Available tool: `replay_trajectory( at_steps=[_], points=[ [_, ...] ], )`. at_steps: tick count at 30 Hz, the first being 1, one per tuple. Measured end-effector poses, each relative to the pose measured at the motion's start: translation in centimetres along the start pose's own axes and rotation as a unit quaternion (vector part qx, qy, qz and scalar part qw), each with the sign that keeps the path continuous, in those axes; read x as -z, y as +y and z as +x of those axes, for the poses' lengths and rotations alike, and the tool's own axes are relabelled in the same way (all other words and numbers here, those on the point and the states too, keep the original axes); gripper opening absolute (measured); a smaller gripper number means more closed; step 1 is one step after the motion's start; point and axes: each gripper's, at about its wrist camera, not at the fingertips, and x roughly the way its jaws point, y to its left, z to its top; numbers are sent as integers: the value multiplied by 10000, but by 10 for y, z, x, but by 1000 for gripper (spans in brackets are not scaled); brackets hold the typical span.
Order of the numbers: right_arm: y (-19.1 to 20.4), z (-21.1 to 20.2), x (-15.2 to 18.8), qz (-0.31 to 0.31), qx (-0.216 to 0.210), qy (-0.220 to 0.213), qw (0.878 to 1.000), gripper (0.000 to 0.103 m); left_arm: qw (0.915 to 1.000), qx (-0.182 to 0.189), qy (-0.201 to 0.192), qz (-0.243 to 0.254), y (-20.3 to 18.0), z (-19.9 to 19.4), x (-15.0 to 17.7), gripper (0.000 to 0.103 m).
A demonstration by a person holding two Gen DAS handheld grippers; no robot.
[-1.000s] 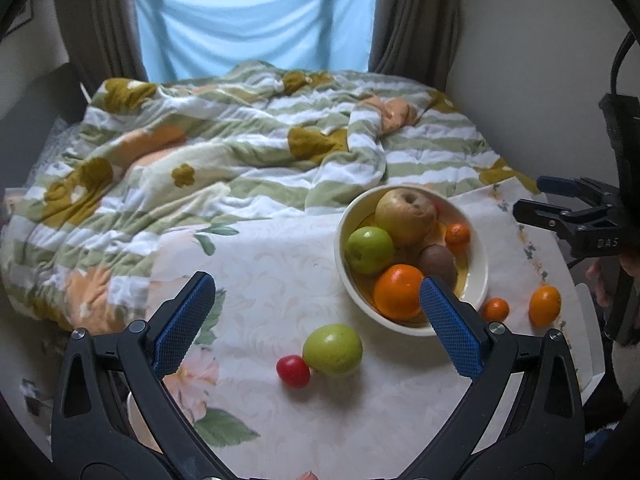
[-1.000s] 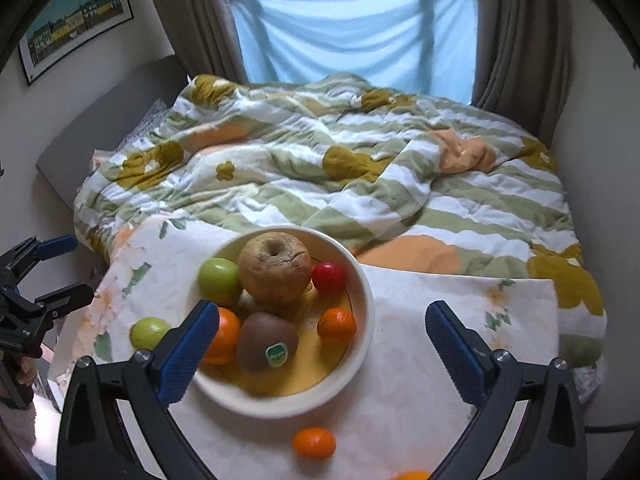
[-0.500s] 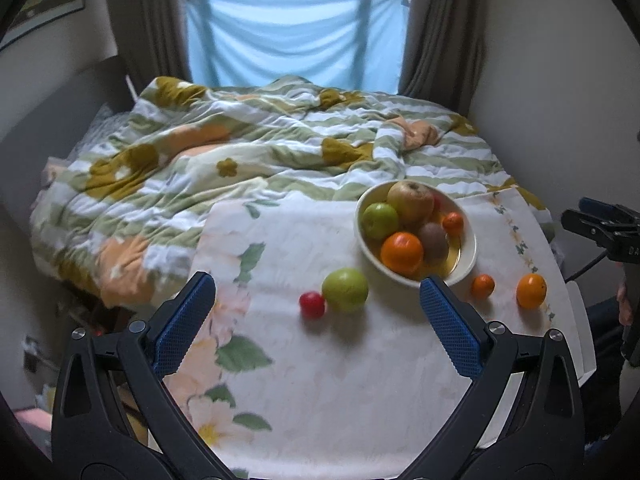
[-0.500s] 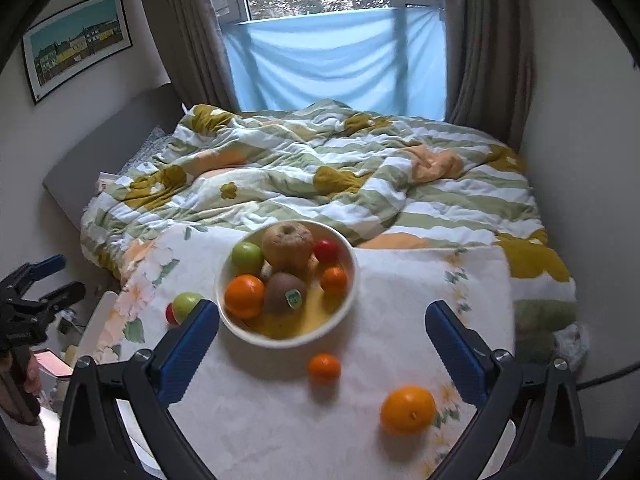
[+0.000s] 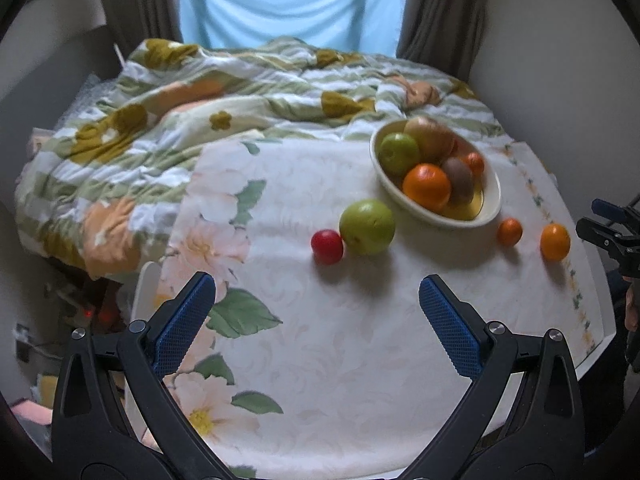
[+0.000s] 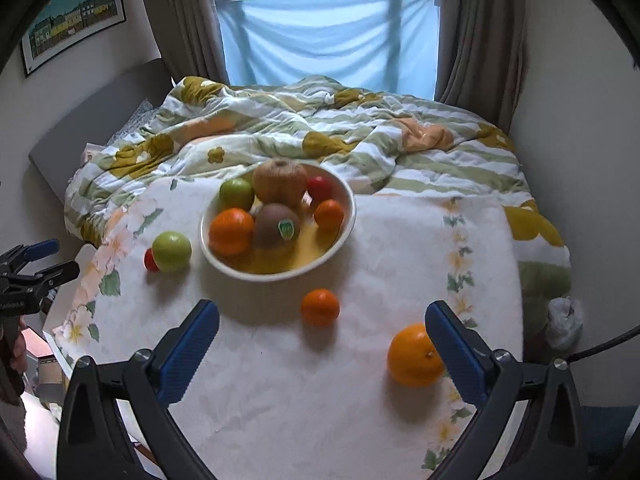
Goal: Organize fruits
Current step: 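Move both open tools toward the remaining fruit on the table, then grasp the cherry tomato with the left tool while the right tool grasps a tangerine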
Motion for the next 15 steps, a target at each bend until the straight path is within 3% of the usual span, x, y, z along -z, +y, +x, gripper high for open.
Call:
replay_trajectory(
  at_steps=[8, 15],
  points=[
    [8, 43, 17, 135, 104, 394, 9991, 103, 9979, 308, 357, 436, 13, 51, -7, 103],
    [12, 73, 25, 278, 208, 697, 9970, 103, 9931, 514, 649, 834, 9, 92, -14, 95]
  ],
)
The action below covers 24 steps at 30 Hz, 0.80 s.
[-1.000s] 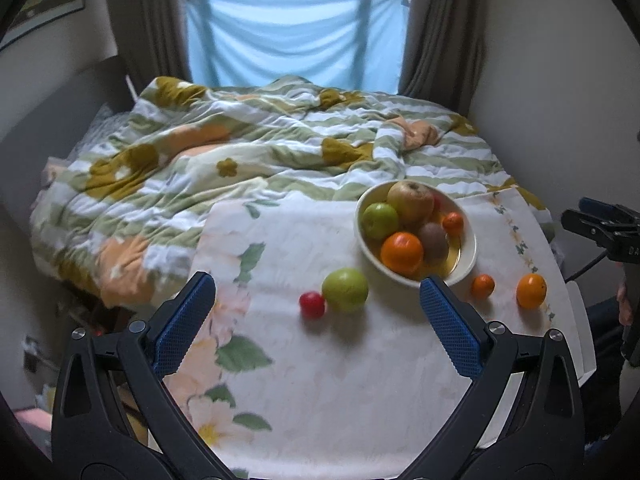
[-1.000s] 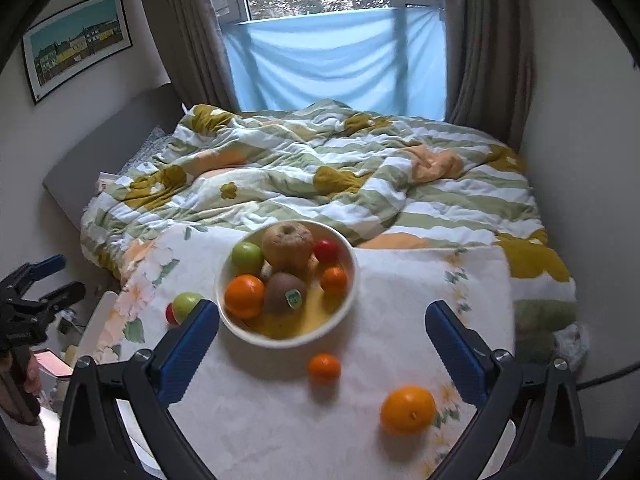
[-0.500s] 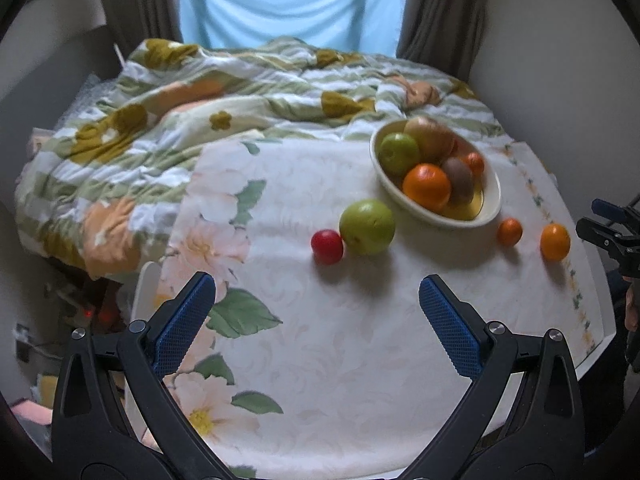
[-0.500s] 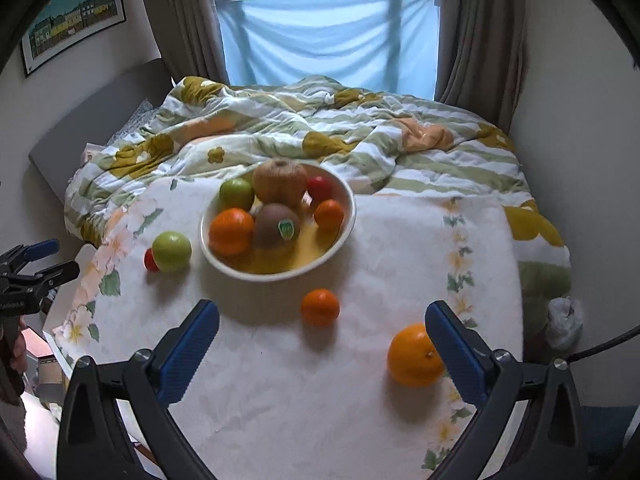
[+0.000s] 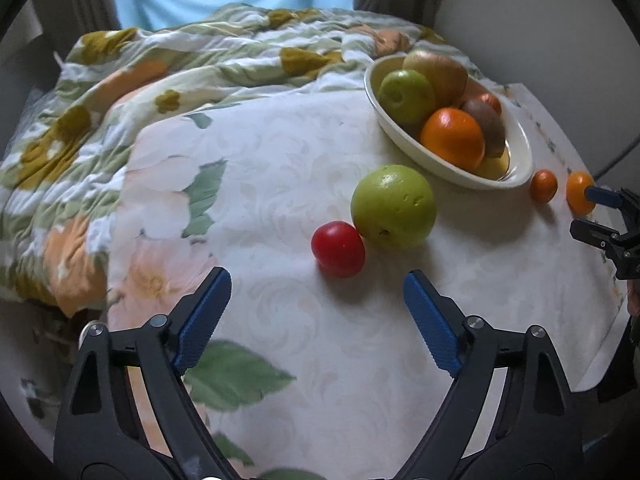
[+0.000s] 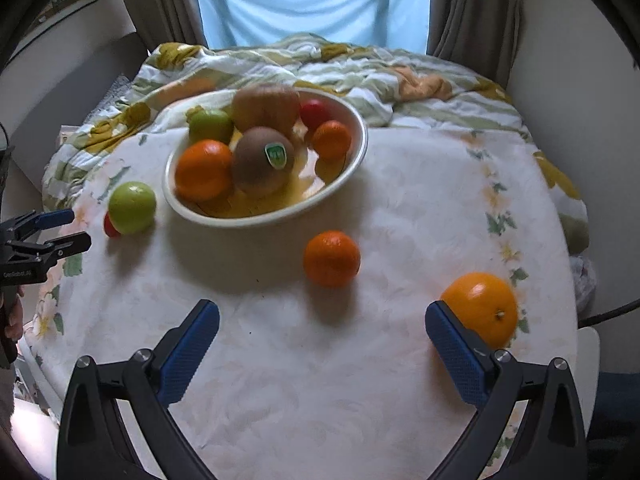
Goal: Organize fruits
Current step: 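Grasp the cherry tomato with the left tool while the right tool grasps a tangerine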
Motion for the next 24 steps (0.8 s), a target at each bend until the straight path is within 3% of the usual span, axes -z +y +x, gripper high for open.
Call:
replay_trajectory(
  at_steps=[4, 6, 16, 24],
  points=[
    [0, 11, -1, 97, 3, 72, 9999, 103, 9997, 154, 80, 154, -3, 12, -4, 94],
    [0, 14, -2, 184, -44, 94, 9998, 103, 9994, 194, 139, 231, -2, 16, -5, 82],
    [1, 23, -2, 236, 38, 150, 9996, 103, 9975, 253, 236, 621, -8, 31, -9, 66],
    [1, 27, -1, 269, 48, 204, 9994, 102, 9964, 345, 178, 759, -4, 32, -13, 46]
  ],
)
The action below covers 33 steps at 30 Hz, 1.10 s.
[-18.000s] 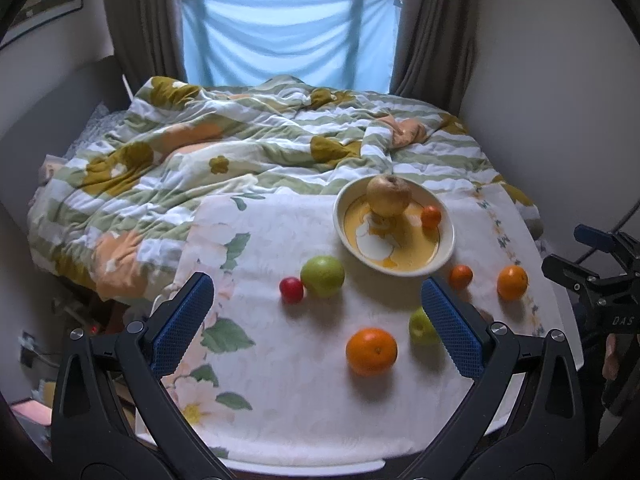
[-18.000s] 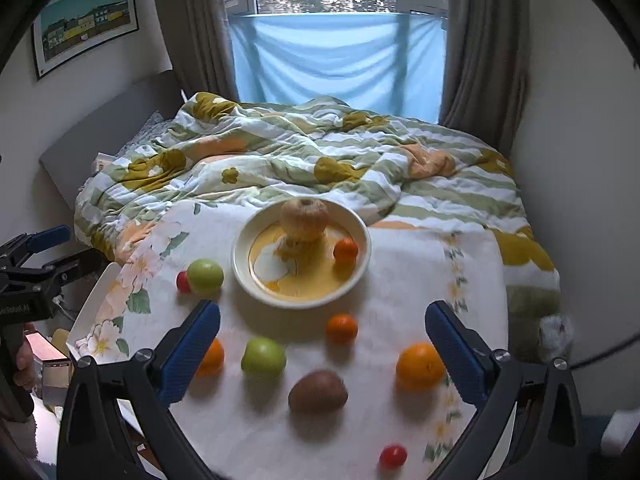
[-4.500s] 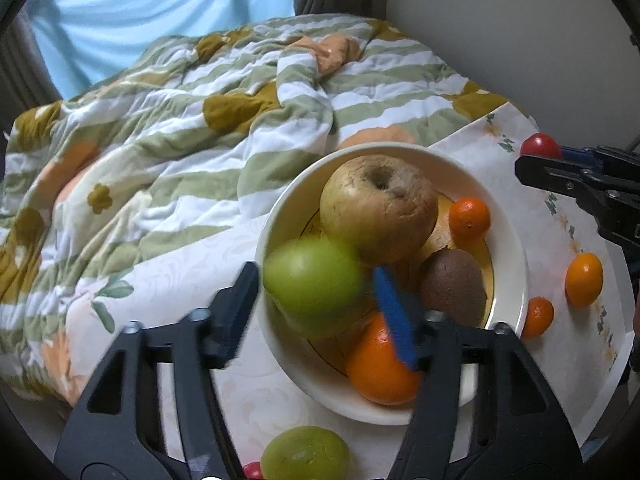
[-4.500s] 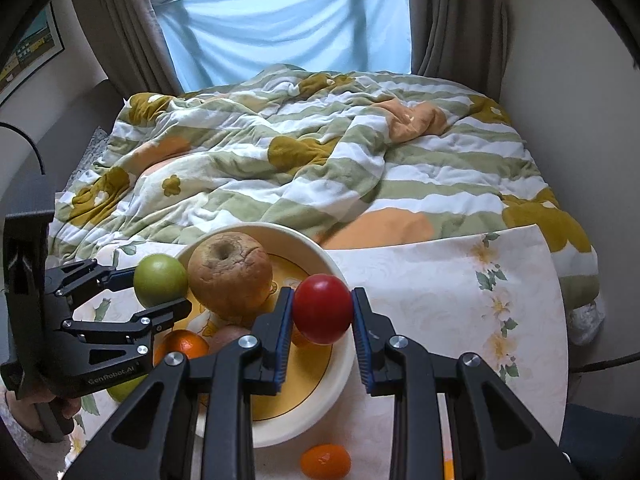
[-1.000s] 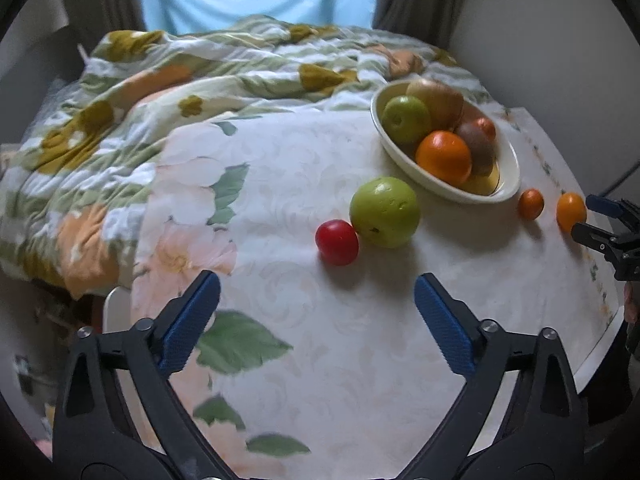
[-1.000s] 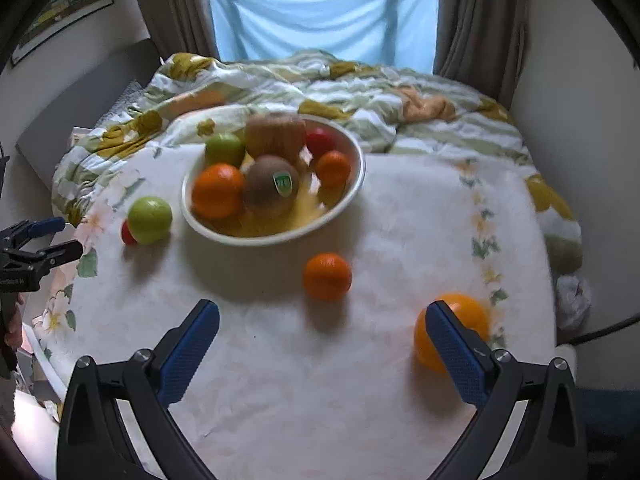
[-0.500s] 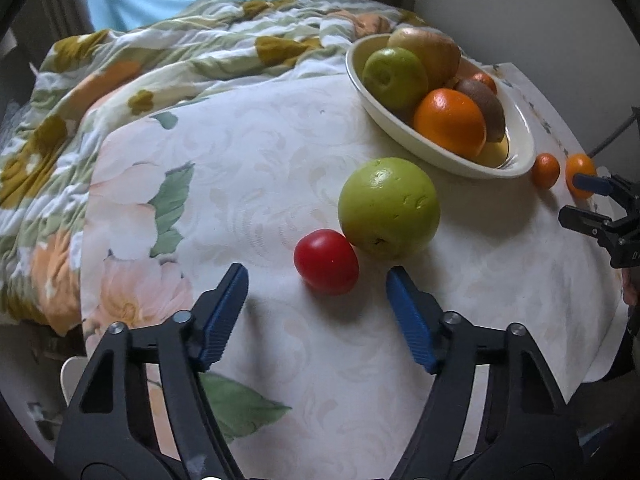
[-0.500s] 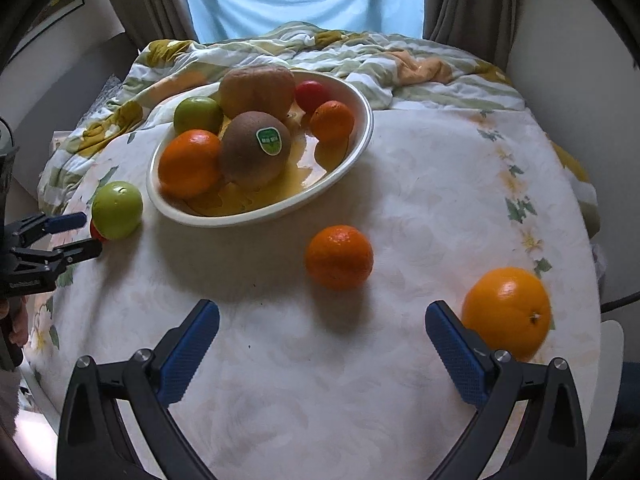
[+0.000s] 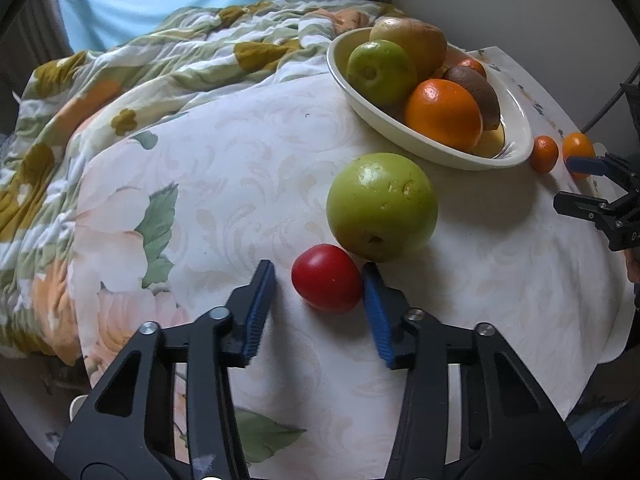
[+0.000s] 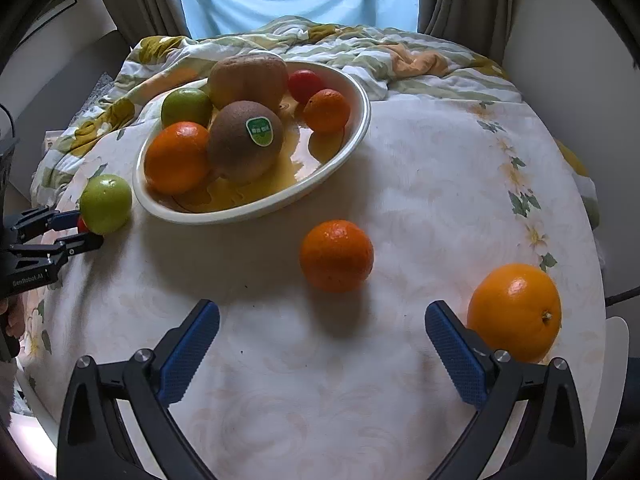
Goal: Organize fruits
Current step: 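Grasp the cherry tomato with the left tool while the right tool grasps a tangerine, then place the cherry tomato in the bowl with the left tool while the right tool carries the tangerine toward it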
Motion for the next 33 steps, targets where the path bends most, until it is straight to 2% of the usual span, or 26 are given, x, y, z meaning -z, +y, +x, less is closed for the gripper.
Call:
replay_trajectory(
  at_steps=[2, 6, 16, 18, 23, 24, 25, 26, 33],
  points=[
    [1, 1, -1, -17, 9, 2, 10000, 99, 10000, 23, 4, -2, 2, 0, 1, 40],
    [2, 3, -2, -3, 46, 12, 10000, 95, 10000, 32, 23, -30, 1, -2, 2, 40],
    [-7, 10, -11, 143, 53, 47, 9999, 74, 9998, 24, 40, -204, 1, -7, 11, 40],
    [-6, 11, -13, 110, 102, 38, 9999, 73, 9996, 15, 36, -276, 2, -8, 13, 40],
    [-2, 12, -17, -11, 168, 18, 9999, 60, 9993, 3, 34, -375, 3, -11, 19, 40],
    [-1, 12, -18, -37, 181, 20, 9998, 53, 9992, 2, 28, -392, 3, -12, 19, 40],
    [0, 12, -19, -66, 189, 31, 9998, 41, 9992, -5, 22, -407, 3, -13, 20, 40],
    [0, 13, -20, -91, 204, 46, 9997, 35, 9991, -8, 12, -428, 3, -14, 21, 40],
    [5, 3, -19, -177, 202, -26, 9996, 35, 9980, 46, -123, -613, 4, -26, 23, 40]
  ],
)
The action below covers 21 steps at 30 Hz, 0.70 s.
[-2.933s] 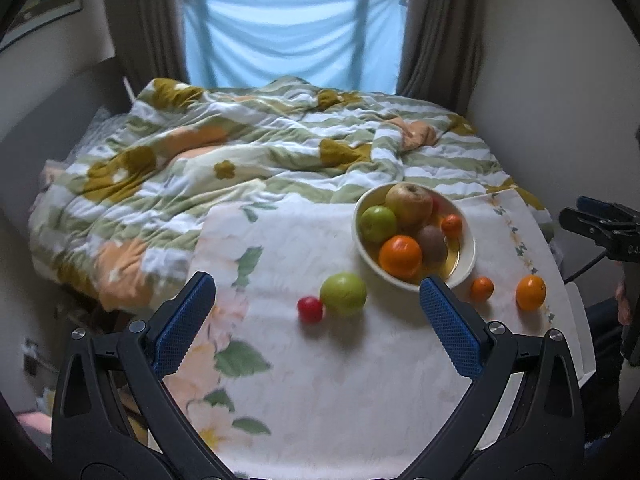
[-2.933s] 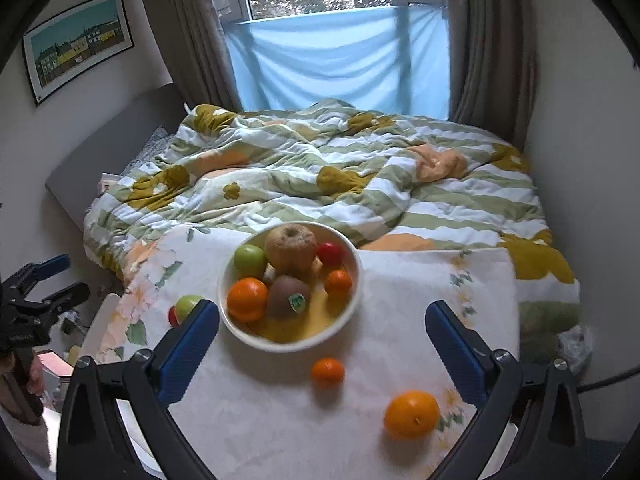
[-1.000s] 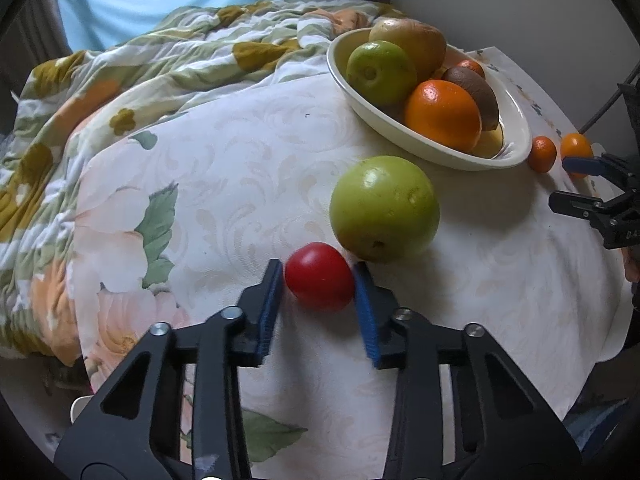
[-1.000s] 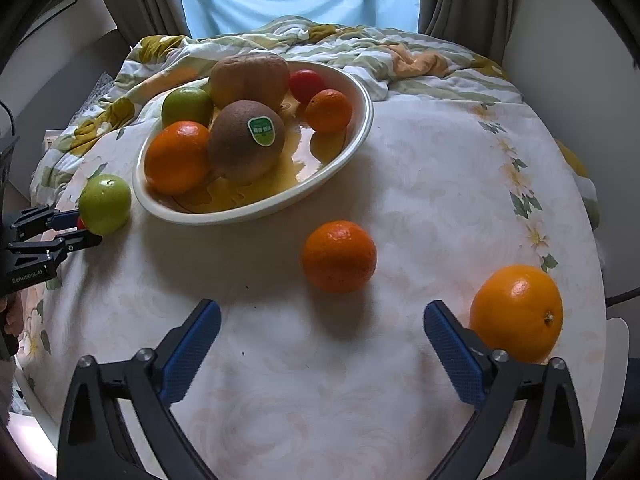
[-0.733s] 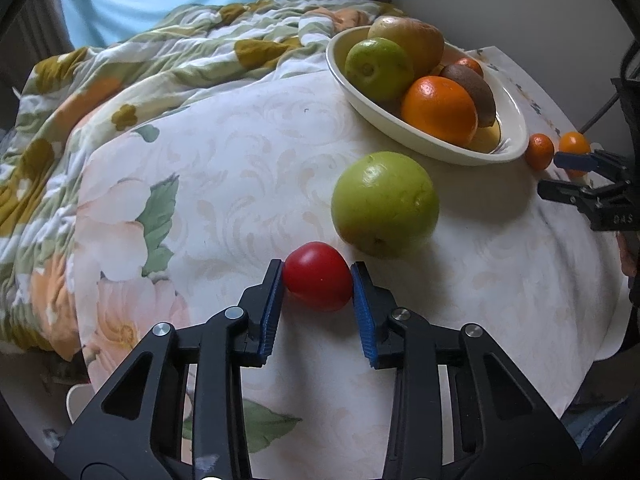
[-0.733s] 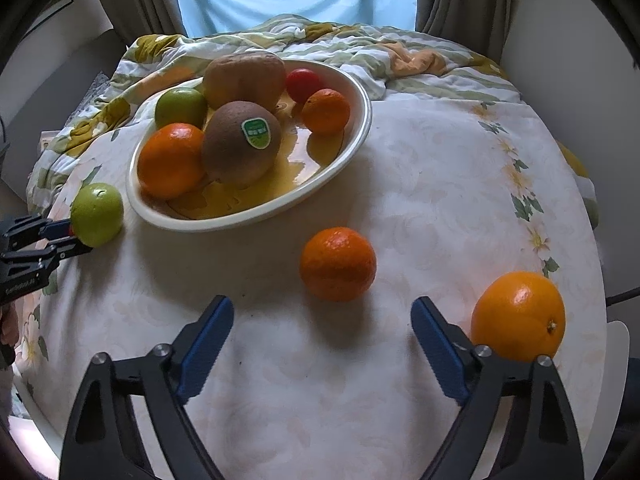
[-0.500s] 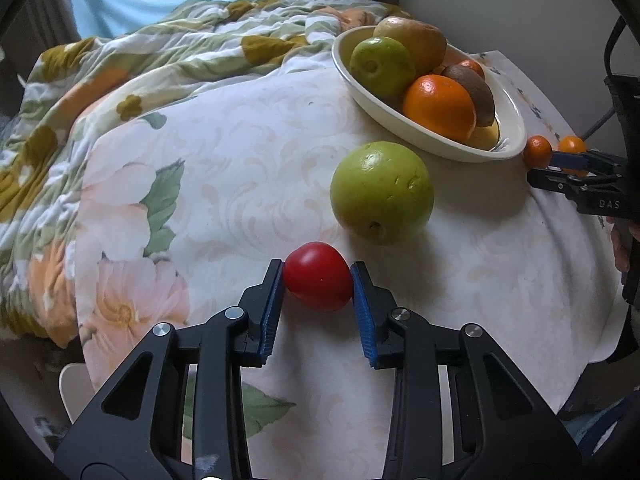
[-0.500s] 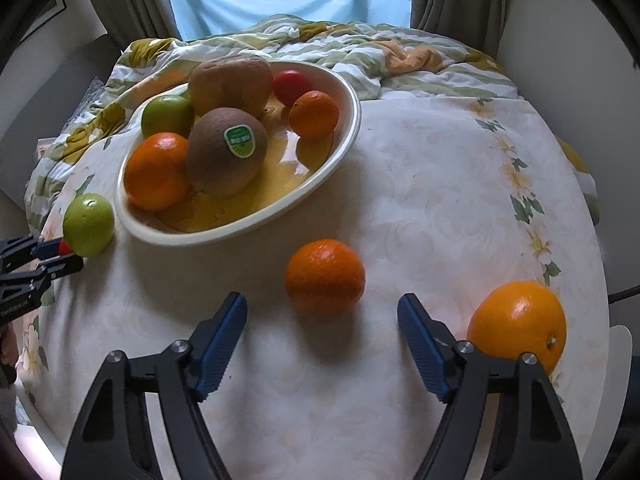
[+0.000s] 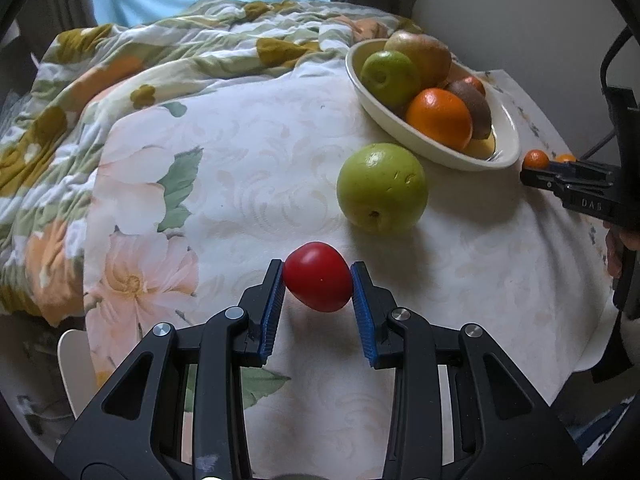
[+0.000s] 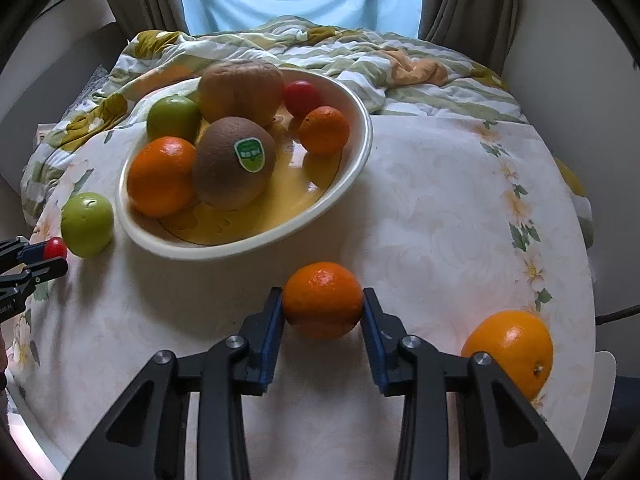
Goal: Organize fruits
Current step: 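Place the cherry tomato in the bowl with the left tool while the right tool carries the tangerine toward it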
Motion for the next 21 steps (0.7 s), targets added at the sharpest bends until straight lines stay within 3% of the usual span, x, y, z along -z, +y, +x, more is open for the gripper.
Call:
replay_trajectory(
  at_steps=[11, 21],
  points=[
    [11, -38, -4, -130, -32, -224, 9997, 35, 9992, 102, -363, -136, -7, -46, -12, 40],
    [12, -90, -21, -8, -109, -546, 9985, 35, 9972, 194, -720, -111, -31, -84, -45, 40]
  ],
)
